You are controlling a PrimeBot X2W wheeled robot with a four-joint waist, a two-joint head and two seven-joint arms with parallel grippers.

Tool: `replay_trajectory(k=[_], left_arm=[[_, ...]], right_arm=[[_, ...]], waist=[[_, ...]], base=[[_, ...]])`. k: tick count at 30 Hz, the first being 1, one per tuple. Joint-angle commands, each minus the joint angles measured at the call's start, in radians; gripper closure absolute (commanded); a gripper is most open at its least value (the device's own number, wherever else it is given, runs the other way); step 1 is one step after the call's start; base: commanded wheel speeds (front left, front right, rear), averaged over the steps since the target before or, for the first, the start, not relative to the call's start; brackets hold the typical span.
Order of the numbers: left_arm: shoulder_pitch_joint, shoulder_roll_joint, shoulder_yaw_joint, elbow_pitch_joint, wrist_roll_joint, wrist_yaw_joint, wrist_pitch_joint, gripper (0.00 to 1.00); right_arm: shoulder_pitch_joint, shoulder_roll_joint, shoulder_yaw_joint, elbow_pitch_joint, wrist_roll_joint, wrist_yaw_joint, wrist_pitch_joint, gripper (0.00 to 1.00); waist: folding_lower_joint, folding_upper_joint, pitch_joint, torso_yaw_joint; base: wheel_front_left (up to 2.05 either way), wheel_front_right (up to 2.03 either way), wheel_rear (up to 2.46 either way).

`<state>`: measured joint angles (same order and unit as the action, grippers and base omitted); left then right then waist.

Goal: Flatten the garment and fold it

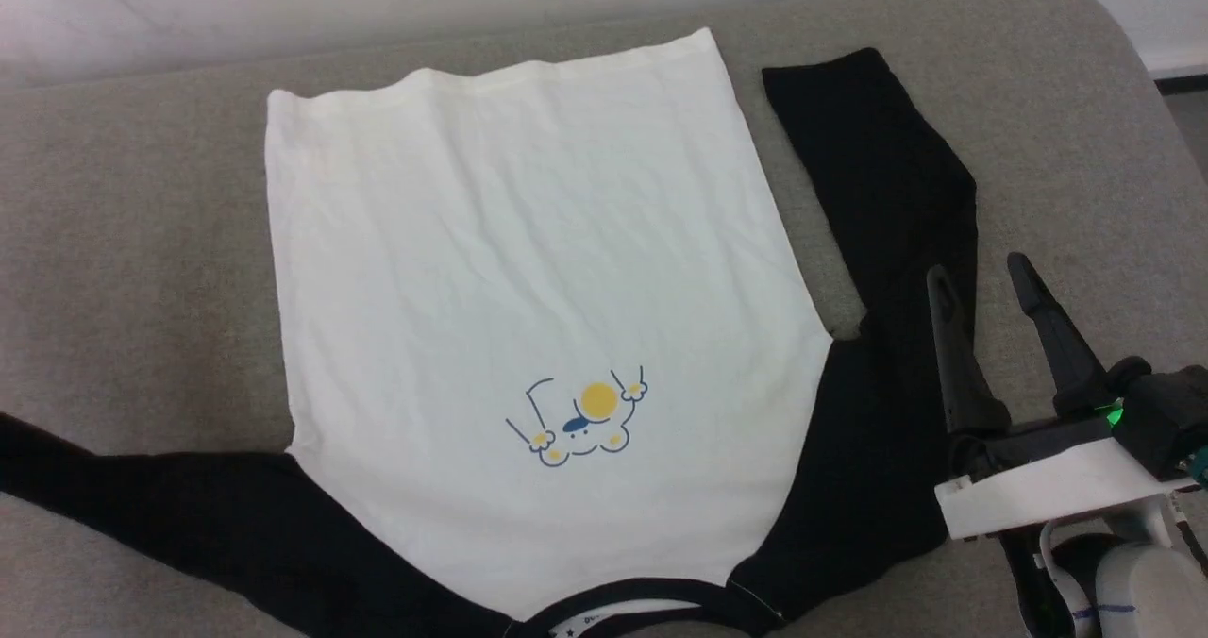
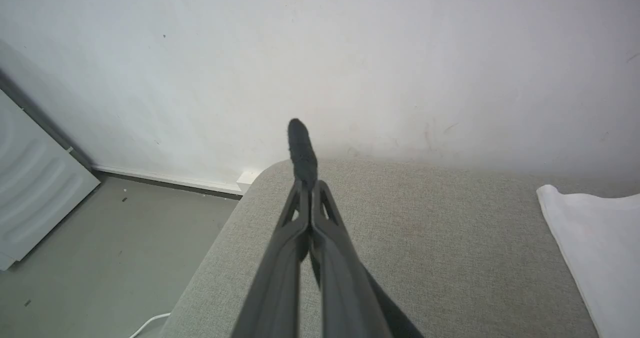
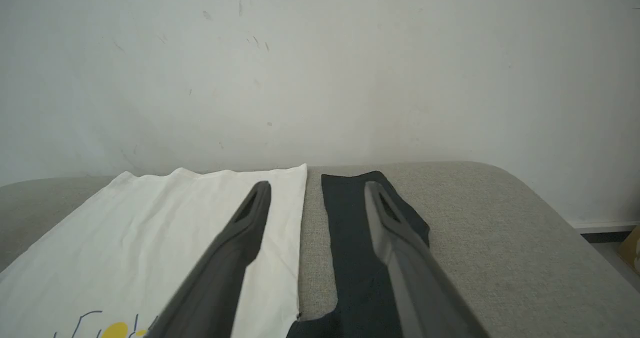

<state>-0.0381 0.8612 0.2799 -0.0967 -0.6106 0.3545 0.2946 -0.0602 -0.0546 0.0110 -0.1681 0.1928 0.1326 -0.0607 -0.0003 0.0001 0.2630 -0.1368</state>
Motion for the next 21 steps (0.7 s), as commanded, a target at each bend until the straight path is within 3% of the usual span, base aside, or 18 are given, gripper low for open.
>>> replay_trajectory(k=[1, 7, 13, 17, 21], left_arm=[[0.01, 0.002, 0.003, -0.018, -0.004, 0.006, 0.003, 1.0], [0.008, 0.01, -0.093, -0.247, 0.018, 0.027, 0.093, 1.0], [-0.127, -0.004, -0.354, -0.415, 0.099, 0.04, 0.233, 1.0], [-0.25, -0.096, -0.578, -0.427, 0.18, 0.017, 0.3, 1.0], [-0.324, -0.258, -0.787, -0.38, 0.229, -0.013, 0.327, 1.0]], right_arm=[[0.009, 0.004, 0.001, -0.005, -0.009, -0.002, 0.003, 0.0], [0.019, 0.004, 0.01, -0.011, 0.001, -0.002, 0.012, 0.0], [0.018, 0.004, 0.026, -0.005, 0.008, -0.002, 0.015, 0.0], [0.018, 0.004, 0.039, 0.002, 0.014, -0.002, 0.014, 0.0], [0.026, 0.004, 0.04, 0.007, 0.014, -0.002, 0.014, 0.0]], waist=[[0.0003, -0.0001, -0.038, 0.027], [0.0003, -0.0001, -0.06, 0.035], [0.0003, -0.0001, -0.073, 0.031], [0.0003, -0.0001, -0.081, 0.018], [0.0003, -0.0001, -0.086, 0.009]], base=[[0.0, 0.0, 0.0], [0.0, 0.0, 0.0], [0.0, 0.0, 0.0], [0.0, 0.0, 0.0], [0.0, 0.0, 0.0]])
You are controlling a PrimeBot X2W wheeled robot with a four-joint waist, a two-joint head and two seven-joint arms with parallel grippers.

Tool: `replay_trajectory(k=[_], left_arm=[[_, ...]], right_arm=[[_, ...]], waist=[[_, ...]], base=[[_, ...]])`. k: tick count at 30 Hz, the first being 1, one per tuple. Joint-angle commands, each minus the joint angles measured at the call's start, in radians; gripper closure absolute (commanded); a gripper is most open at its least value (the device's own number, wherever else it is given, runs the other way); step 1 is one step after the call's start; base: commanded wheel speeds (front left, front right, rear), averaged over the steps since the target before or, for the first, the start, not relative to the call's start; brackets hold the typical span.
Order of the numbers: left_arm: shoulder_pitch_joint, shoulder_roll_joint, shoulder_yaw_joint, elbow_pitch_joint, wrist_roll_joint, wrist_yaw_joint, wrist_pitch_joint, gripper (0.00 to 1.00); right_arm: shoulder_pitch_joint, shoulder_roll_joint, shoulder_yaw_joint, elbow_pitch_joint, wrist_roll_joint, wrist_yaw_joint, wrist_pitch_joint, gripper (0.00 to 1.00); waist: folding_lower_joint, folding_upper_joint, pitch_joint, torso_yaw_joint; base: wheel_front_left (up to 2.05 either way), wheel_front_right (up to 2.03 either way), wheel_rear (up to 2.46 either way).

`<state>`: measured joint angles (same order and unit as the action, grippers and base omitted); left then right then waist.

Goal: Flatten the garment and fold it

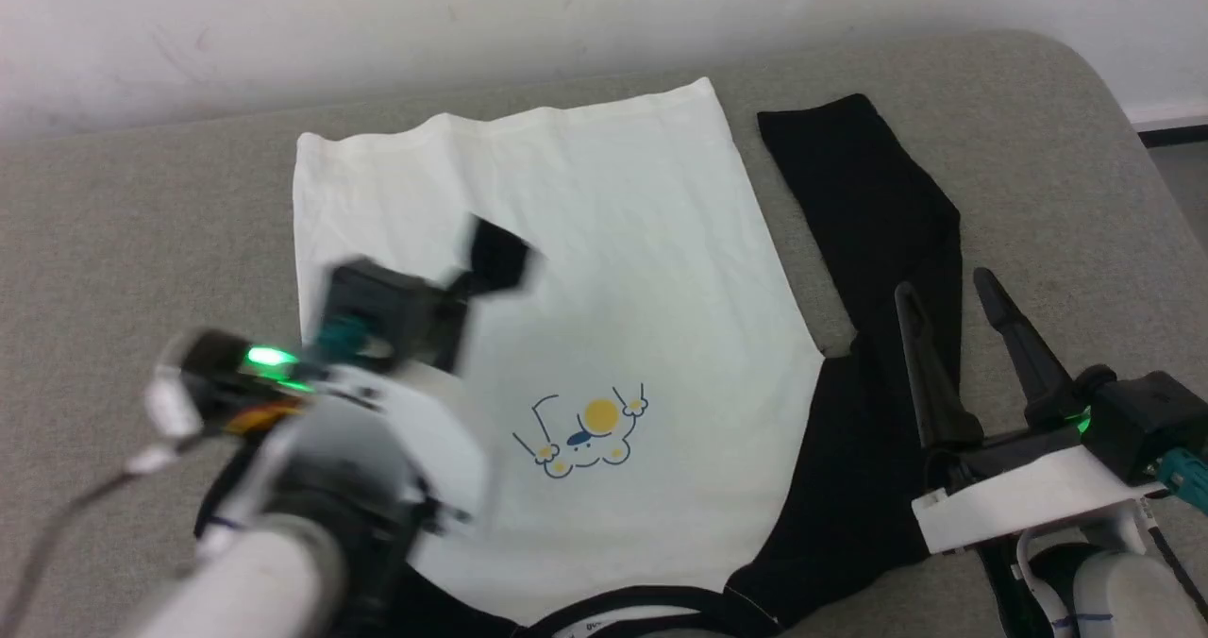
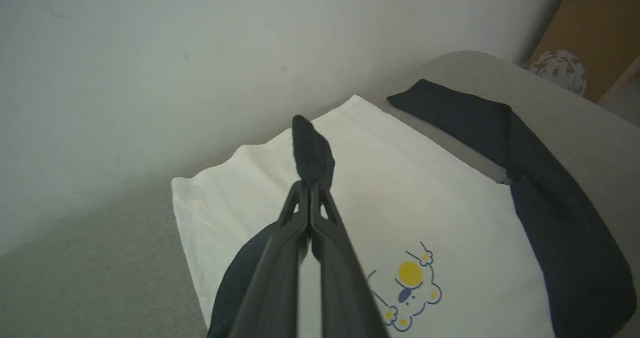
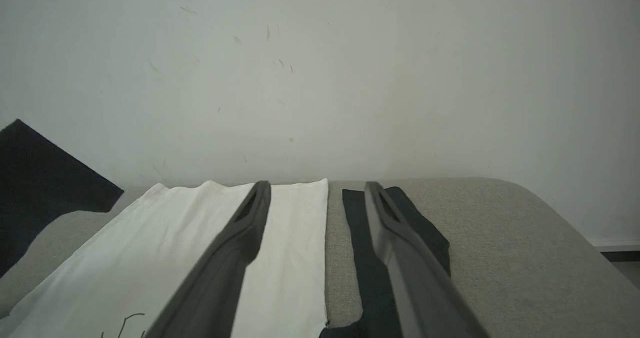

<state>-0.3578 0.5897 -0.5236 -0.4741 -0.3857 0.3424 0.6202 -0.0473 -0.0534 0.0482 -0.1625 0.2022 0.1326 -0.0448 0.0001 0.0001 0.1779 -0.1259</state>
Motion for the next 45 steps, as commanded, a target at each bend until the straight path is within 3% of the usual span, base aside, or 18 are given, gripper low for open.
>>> replay_trajectory(k=[1, 4, 9, 14, 20, 21, 23, 24, 25, 33, 40, 45], left_arm=[[-0.013, -0.028, -0.028, 0.017, 0.01, -0.008, 0.0, 1.0], [-0.024, -0.148, -0.136, 0.098, 0.006, -0.032, -0.026, 1.0], [-0.035, -0.273, -0.276, 0.286, 0.013, -0.095, -0.073, 1.0], [-0.033, -0.338, -0.371, 0.486, 0.017, -0.157, -0.104, 1.0], [-0.016, -0.367, -0.419, 0.632, -0.009, -0.211, -0.114, 1.0], [-0.014, -0.37, -0.422, 0.645, -0.018, -0.22, -0.115, 0.92], [-0.011, -0.378, -0.421, 0.661, -0.041, -0.24, -0.123, 0.55], [-0.008, -0.383, -0.413, 0.666, -0.055, -0.244, -0.132, 0.0], [-0.008, -0.388, -0.403, 0.666, -0.066, -0.244, -0.145, 0.0], [0.026, -0.382, -0.194, 0.569, -0.187, -0.192, -0.353, 0.0], [0.105, -0.277, 0.069, 0.478, -0.168, -0.062, -0.661, 0.0], [0.188, -0.204, 0.189, 0.472, -0.122, -0.005, -0.837, 0.0]], right_arm=[[0.015, 0.003, 0.003, 0.002, 0.005, -0.002, -0.002, 0.0], [0.019, 0.003, 0.006, 0.003, 0.006, -0.002, 0.0, 0.0], [0.017, 0.003, 0.018, 0.005, 0.008, -0.002, 0.005, 0.0], [0.011, 0.003, 0.031, 0.01, 0.008, -0.002, 0.008, 0.0], [0.016, 0.003, 0.028, 0.015, 0.012, -0.002, 0.007, 0.0], [0.017, 0.003, 0.026, 0.015, 0.012, -0.002, 0.006, 0.0], [0.018, 0.003, 0.022, 0.016, 0.012, -0.002, 0.005, 0.0], [0.019, 0.003, 0.021, 0.017, 0.013, -0.002, 0.005, 0.0], [0.019, 0.003, 0.02, 0.019, 0.013, -0.002, 0.006, 0.0], [0.018, 0.003, 0.007, 0.02, 0.006, -0.002, 0.019, 0.0], [0.004, 0.003, -0.047, 0.029, -0.013, -0.002, 0.042, 0.0], [-0.058, -0.011, -0.099, 0.072, -0.026, -0.002, 0.075, 0.0]], waist=[[-0.0001, -0.0001, -0.002, -0.003], [-0.0001, -0.0001, -0.003, -0.009], [-0.0001, -0.0001, -0.001, -0.017], [-0.0001, -0.0001, 0.005, -0.029], [-0.0001, -0.0001, 0.011, -0.034], [-0.0001, -0.0001, 0.012, -0.033], [-0.0001, -0.0001, 0.013, -0.029], [-0.0001, -0.0001, 0.013, -0.026], [-0.0001, -0.0001, 0.012, -0.024], [-0.0001, -0.0001, 0.005, 0.0], [-0.0001, -0.0001, 0.018, 0.023], [-0.0001, -0.0001, 0.042, 0.039]], base=[[0.0, 0.0, 0.0], [0.0, 0.0, 0.0], [0.0, 0.0, 0.0], [0.0, 0.0, 0.0], [0.0, 0.0, 0.0], [0.0, 0.0, 0.0], [0.0, 0.0, 0.0], [0.0, 0.0, 0.0], [0.0, 0.0, 0.0], [0.0, 0.0, 0.0], [0.0, 0.0, 0.0], [0.0, 0.0, 0.0]])
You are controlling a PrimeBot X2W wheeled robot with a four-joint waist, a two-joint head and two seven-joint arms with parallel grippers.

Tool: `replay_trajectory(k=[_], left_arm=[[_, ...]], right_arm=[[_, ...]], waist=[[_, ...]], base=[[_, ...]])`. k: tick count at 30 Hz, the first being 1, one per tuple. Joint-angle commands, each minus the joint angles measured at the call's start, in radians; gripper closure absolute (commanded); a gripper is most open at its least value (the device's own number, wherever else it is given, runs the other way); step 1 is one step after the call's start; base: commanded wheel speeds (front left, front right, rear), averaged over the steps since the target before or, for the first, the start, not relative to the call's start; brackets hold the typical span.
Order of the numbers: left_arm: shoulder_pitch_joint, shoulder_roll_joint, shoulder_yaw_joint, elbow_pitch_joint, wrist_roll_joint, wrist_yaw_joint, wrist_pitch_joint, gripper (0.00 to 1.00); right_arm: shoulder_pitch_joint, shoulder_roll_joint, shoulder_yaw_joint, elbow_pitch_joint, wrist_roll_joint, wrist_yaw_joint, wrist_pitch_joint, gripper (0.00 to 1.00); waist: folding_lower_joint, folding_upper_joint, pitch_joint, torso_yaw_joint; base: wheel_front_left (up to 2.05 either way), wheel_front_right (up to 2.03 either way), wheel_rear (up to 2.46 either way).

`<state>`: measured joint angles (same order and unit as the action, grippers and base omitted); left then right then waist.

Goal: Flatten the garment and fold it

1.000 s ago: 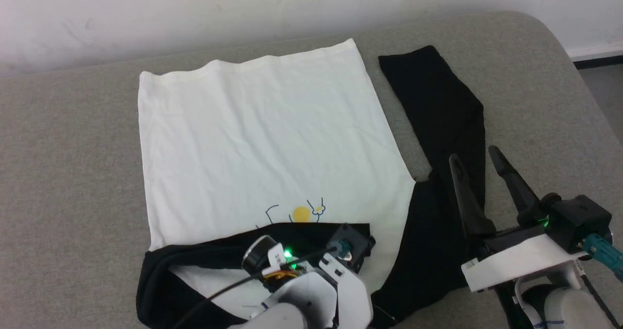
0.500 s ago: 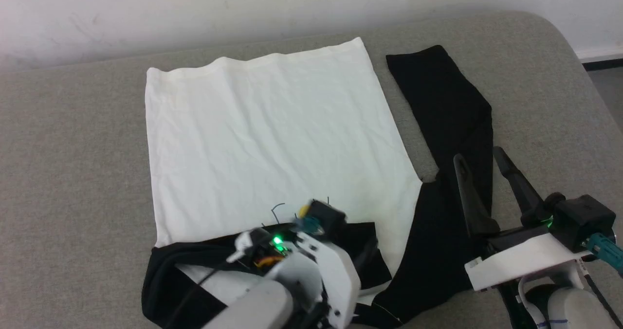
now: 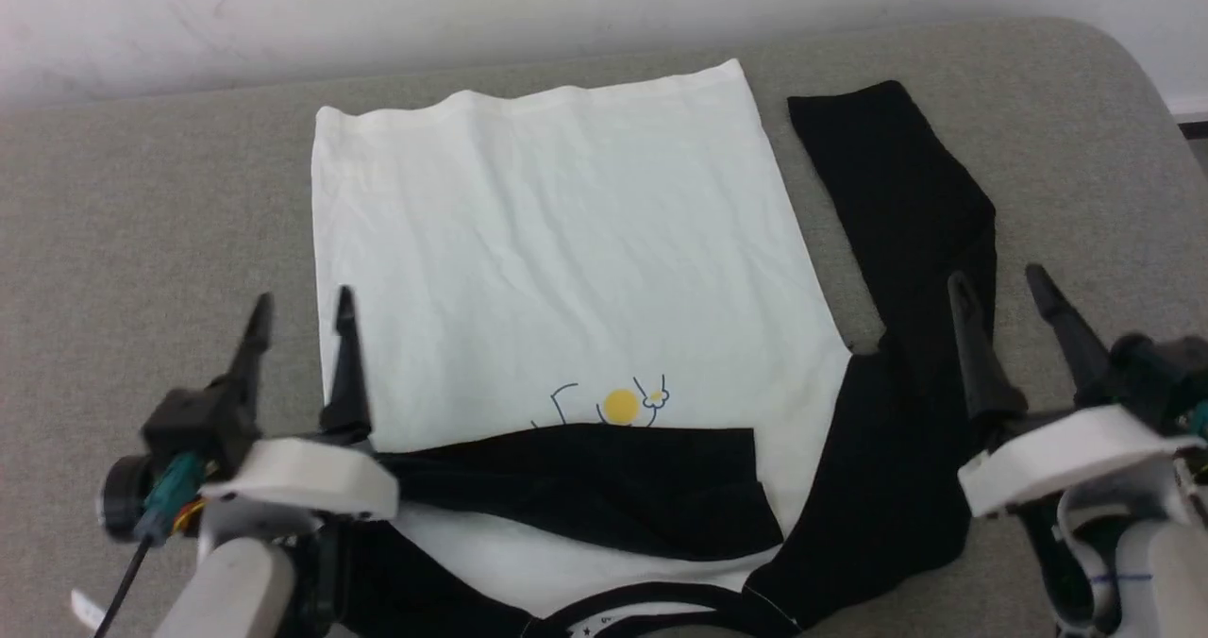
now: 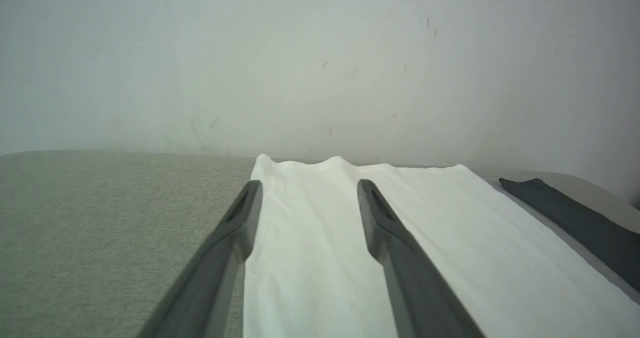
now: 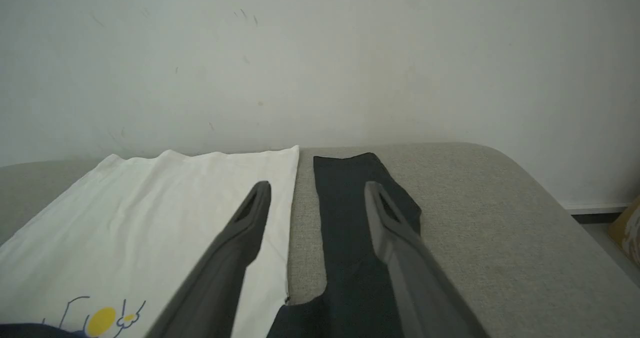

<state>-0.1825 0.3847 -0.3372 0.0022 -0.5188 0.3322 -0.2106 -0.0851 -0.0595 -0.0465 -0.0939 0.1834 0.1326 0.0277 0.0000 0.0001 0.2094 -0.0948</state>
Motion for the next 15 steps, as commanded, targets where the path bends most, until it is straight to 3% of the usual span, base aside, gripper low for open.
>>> replay_trajectory(k=[1, 8, 15], left_arm=[[0.027, 0.01, 0.021, -0.006, 0.019, 0.01, -0.022, 0.0], [0.064, 0.005, 0.119, -0.029, 0.068, 0.008, -0.05, 0.0], [0.035, -0.089, 0.216, -0.114, 0.16, -0.035, -0.051, 0.0]], right_arm=[[-0.04, -0.016, -0.01, 0.018, -0.012, -0.002, 0.012, 0.0], [-0.225, -0.089, -0.057, 0.159, 0.002, -0.002, 0.082, 0.0], [-0.542, -0.183, -0.142, 0.439, 0.028, -0.002, 0.189, 0.0]], waist=[[0.0, -0.0001, 0.019, 0.012], [0.0, -0.0001, 0.091, 0.048], [0.0, -0.0001, 0.246, 0.127]], base=[[0.0, 0.0, 0.0], [0.0, 0.0, 0.0], [0.0, 0.0, 0.0]])
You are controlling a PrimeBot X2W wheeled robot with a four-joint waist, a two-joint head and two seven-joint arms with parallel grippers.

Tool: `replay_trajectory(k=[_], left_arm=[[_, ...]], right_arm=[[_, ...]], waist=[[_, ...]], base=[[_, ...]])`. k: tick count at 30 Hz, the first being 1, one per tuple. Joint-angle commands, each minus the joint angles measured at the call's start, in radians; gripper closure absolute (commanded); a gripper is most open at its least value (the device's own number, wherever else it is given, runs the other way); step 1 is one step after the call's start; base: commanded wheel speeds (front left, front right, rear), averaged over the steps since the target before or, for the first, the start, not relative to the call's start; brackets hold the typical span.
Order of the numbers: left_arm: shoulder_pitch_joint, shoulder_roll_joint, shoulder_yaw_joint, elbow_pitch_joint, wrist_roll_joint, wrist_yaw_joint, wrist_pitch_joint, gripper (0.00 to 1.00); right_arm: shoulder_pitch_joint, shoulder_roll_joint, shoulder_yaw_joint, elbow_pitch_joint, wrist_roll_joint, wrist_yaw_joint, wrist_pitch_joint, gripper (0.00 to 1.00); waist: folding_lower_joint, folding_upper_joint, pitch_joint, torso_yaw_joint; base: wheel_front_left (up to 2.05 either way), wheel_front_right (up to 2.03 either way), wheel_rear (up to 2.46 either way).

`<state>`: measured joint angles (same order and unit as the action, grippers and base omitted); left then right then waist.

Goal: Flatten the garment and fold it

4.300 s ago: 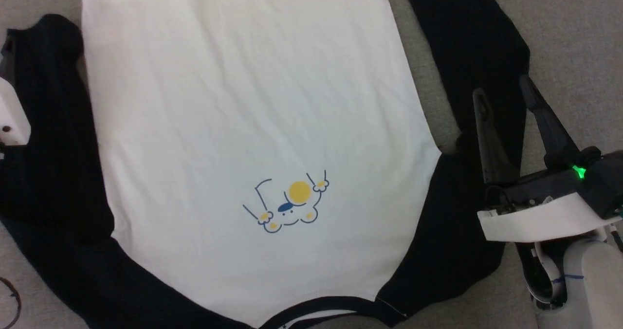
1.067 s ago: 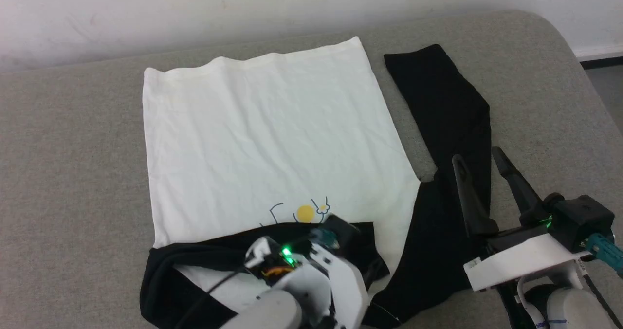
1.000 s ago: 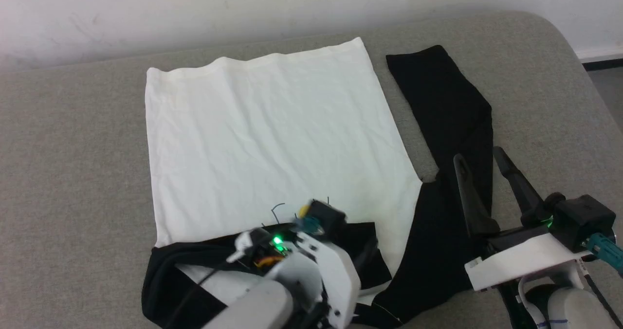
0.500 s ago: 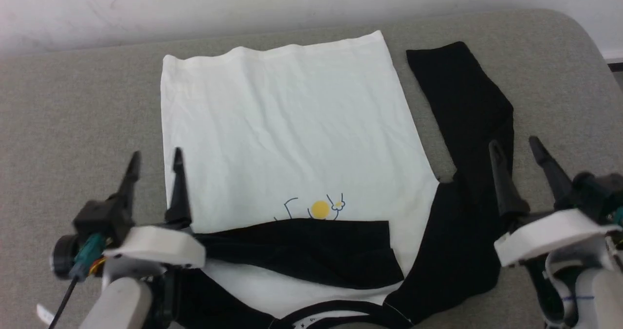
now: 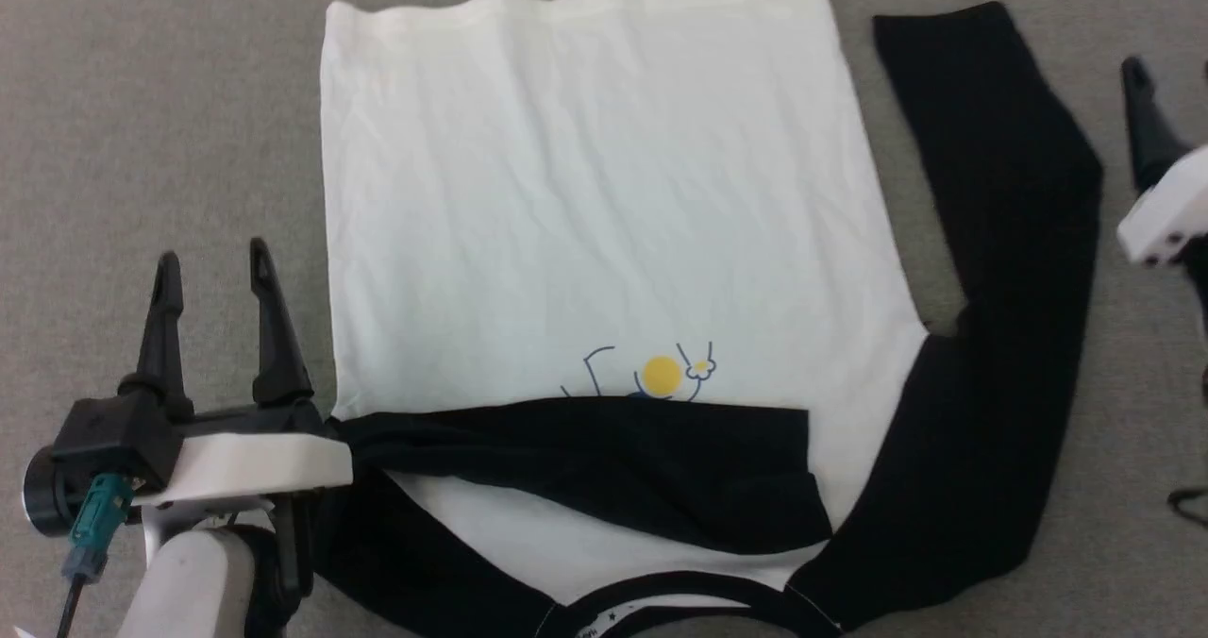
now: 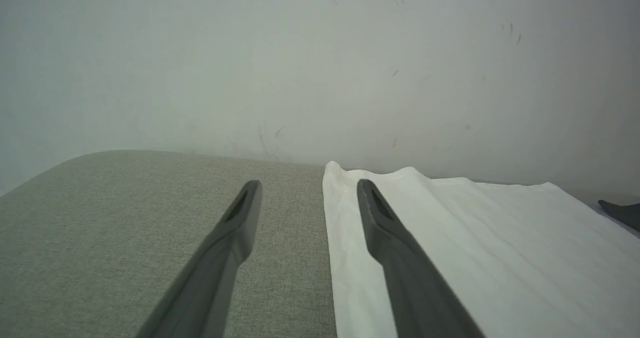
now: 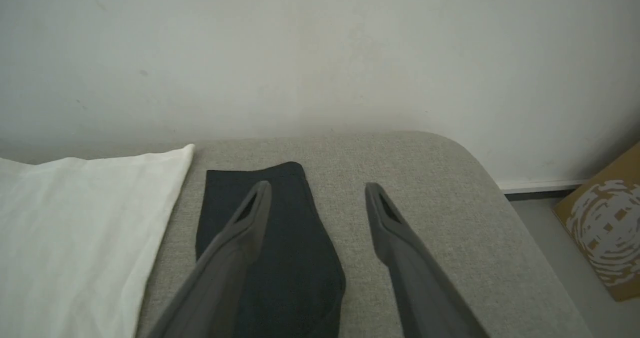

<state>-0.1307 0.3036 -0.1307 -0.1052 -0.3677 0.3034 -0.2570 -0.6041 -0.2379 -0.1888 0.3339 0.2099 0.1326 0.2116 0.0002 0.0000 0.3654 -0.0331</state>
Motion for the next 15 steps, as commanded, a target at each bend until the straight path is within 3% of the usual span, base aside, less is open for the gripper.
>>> replay_trajectory(k=[1, 15], left_arm=[[-0.026, -0.02, 0.02, -0.016, 0.019, -0.015, -0.004, 0.0], [-0.127, -0.146, 0.098, -0.042, 0.132, -0.128, -0.005, 0.0]], right_arm=[[-0.058, -0.016, -0.001, 0.038, 0.002, -0.002, 0.02, 0.0], [-0.346, -0.084, -0.097, 0.271, -0.097, -0.002, 0.228, 0.0]], waist=[[-0.0002, 0.0, 0.111, 0.075], [-0.0002, 0.0, 0.281, 0.17]], base=[[0.0, 0.0, 0.0], [0.0, 0.0, 0.0]])
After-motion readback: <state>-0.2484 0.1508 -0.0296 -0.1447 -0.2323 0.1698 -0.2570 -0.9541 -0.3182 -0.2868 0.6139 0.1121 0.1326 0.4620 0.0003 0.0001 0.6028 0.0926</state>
